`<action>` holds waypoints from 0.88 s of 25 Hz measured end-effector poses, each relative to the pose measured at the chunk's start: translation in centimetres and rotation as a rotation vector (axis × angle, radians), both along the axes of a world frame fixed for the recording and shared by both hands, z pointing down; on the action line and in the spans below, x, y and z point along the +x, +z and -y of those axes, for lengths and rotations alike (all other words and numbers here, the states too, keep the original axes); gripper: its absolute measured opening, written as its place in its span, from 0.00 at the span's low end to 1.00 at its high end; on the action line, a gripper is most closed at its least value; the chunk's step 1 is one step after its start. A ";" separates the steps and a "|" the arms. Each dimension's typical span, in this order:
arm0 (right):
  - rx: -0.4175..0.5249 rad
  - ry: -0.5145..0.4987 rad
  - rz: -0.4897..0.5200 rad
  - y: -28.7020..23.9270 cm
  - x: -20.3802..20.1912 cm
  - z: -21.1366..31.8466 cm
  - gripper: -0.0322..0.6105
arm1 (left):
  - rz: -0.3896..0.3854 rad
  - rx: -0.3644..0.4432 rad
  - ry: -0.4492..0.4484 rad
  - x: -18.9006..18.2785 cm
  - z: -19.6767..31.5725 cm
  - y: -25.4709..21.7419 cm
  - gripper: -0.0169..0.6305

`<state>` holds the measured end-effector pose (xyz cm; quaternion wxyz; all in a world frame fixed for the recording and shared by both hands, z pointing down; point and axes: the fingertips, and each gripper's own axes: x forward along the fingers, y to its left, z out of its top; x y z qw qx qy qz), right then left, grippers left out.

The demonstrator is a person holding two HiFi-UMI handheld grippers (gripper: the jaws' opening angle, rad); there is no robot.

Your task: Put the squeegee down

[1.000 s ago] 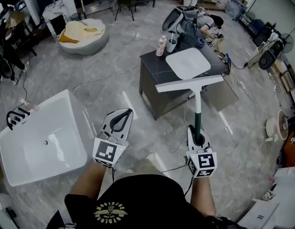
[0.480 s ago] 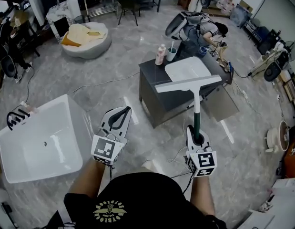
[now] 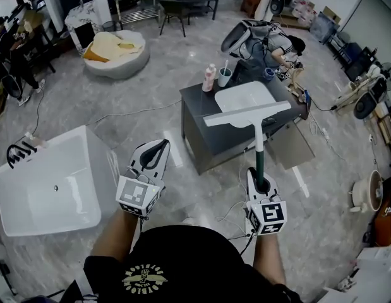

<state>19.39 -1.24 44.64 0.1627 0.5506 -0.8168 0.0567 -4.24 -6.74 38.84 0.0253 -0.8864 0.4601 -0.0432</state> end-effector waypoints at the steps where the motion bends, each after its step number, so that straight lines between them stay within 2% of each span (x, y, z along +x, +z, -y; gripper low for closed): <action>1: -0.003 -0.003 -0.001 0.1 0.2 0.2 0.10 | 0.002 -0.006 0.003 0.2 0.0 0.2 0.06; 7: -0.018 -0.027 0.005 1.1 0.7 0.0 0.10 | 0.013 -0.022 -0.004 0.5 -0.5 0.6 0.06; 15: 0.012 -0.031 0.037 0.2 0.3 -0.1 0.10 | 0.033 -0.019 -0.041 -0.5 -1.5 -0.1 0.06; 22: 0.016 -0.025 0.062 0.3 -0.5 -0.1 0.10 | 0.045 -0.021 -0.014 -0.1 -0.6 -0.1 0.06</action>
